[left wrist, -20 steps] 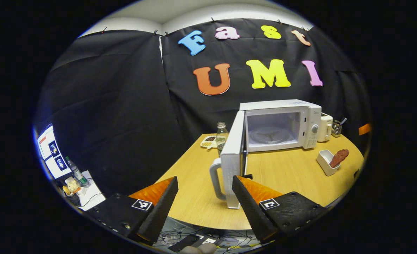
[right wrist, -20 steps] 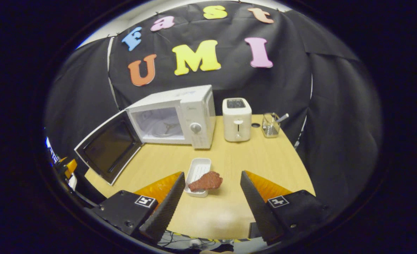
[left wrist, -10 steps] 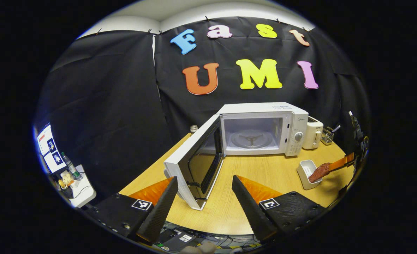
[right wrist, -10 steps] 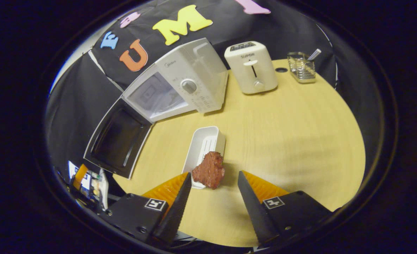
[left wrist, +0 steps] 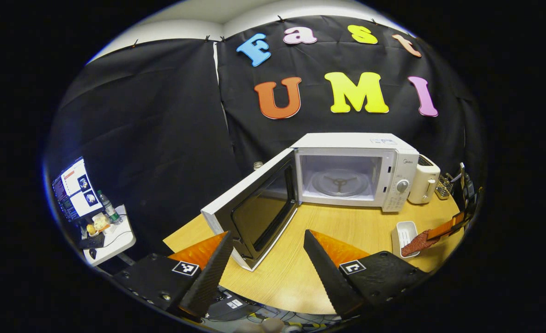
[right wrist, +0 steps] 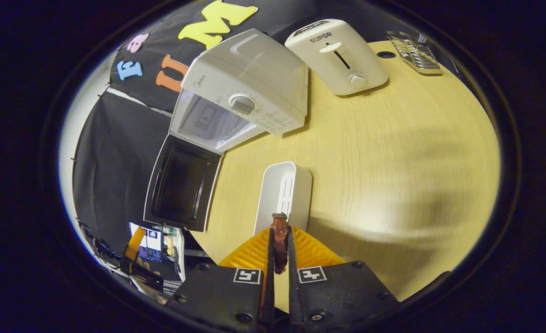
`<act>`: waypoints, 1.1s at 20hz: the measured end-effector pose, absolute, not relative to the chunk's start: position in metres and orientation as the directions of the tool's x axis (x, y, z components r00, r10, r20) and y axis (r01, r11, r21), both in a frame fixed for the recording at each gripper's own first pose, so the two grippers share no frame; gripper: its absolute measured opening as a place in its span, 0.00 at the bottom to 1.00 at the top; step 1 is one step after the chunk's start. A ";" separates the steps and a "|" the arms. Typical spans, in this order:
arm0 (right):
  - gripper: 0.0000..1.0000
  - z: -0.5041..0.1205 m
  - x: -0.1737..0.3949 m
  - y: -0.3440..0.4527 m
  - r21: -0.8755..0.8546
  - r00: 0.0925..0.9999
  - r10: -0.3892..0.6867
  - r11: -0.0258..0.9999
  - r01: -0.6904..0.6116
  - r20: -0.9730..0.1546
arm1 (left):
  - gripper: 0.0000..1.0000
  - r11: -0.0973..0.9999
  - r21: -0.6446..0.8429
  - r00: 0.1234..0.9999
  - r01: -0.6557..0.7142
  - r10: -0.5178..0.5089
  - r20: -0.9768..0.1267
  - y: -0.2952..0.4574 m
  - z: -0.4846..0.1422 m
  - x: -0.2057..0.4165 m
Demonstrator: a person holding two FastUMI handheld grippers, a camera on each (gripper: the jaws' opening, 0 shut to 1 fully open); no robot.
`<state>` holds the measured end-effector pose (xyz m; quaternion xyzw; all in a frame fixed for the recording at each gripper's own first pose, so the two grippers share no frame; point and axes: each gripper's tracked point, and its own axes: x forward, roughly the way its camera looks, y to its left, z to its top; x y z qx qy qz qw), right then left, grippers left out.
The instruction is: Open the microwave oven with the left hand, put the food in, and close the microwave oven.
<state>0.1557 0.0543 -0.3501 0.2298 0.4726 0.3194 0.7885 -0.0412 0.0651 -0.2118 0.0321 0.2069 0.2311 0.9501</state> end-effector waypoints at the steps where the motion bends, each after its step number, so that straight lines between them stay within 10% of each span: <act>1: 0.16 -0.344 0.153 0.055 0.650 0.350 0.720 0.692 -0.313 -0.599 | 0.94 0.887 0.163 0.805 -0.432 0.460 -0.374 0.066 -0.208 -0.043; 8: 0.15 -0.271 0.167 0.074 0.591 0.524 0.687 0.716 -0.371 -0.503 | 0.95 0.905 0.207 0.834 -0.372 0.424 -0.353 0.084 -0.188 -0.032; 22: 0.15 -0.247 0.268 0.279 0.754 0.905 0.390 0.643 -0.136 -0.169 | 0.95 0.980 0.169 0.942 0.105 -0.043 -0.332 0.102 -0.207 0.008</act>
